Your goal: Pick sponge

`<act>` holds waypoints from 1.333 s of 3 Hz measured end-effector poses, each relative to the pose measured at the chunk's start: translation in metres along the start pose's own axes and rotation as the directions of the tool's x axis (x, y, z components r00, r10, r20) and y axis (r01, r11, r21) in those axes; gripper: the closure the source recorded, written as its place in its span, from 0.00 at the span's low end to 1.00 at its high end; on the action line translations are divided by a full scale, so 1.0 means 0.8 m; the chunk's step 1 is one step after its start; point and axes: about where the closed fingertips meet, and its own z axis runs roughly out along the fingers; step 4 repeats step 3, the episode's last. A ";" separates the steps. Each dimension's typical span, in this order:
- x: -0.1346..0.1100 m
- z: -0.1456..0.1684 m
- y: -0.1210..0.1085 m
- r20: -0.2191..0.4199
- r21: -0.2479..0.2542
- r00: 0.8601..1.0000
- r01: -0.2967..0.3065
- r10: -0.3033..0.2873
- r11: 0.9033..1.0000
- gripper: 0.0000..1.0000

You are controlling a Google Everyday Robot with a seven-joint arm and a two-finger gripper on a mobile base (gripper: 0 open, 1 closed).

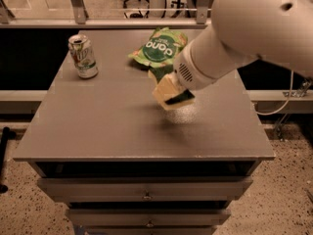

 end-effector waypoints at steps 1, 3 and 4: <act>-0.051 -0.038 -0.006 0.197 -0.063 0.980 0.031 -0.018 0.998 1.00; -0.063 -0.051 0.003 0.249 -0.085 0.965 0.101 -0.077 0.991 1.00; -0.063 -0.051 0.003 0.249 -0.085 0.965 0.101 -0.077 0.991 1.00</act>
Offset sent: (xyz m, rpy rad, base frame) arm 0.0155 0.0058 0.0501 0.1607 -0.1339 0.0622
